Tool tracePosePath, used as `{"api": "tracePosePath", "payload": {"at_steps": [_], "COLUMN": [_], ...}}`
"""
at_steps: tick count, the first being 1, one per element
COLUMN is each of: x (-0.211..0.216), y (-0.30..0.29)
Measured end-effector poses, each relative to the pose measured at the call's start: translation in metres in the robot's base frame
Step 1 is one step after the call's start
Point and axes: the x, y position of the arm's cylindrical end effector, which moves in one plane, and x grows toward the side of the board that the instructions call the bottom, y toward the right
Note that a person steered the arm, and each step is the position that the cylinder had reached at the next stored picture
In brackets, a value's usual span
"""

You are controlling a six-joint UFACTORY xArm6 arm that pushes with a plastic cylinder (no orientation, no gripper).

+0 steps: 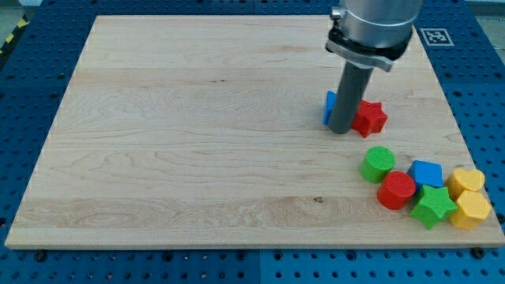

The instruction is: Place the blue triangle to the top right corner

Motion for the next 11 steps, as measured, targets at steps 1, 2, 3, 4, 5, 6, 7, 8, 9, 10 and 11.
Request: {"api": "tracePosePath", "payload": {"at_steps": [1, 2, 3, 4, 5, 6, 7, 8, 9, 10, 11], "x": [0.002, -0.045, -0.054, -0.037, -0.078, -0.145, -0.147, -0.14, -0.169, -0.199, -0.213], "y": [-0.001, 0.009, 0.016, 0.001, 0.0, 0.028, 0.055, 0.047, 0.032, 0.043, 0.083]}}
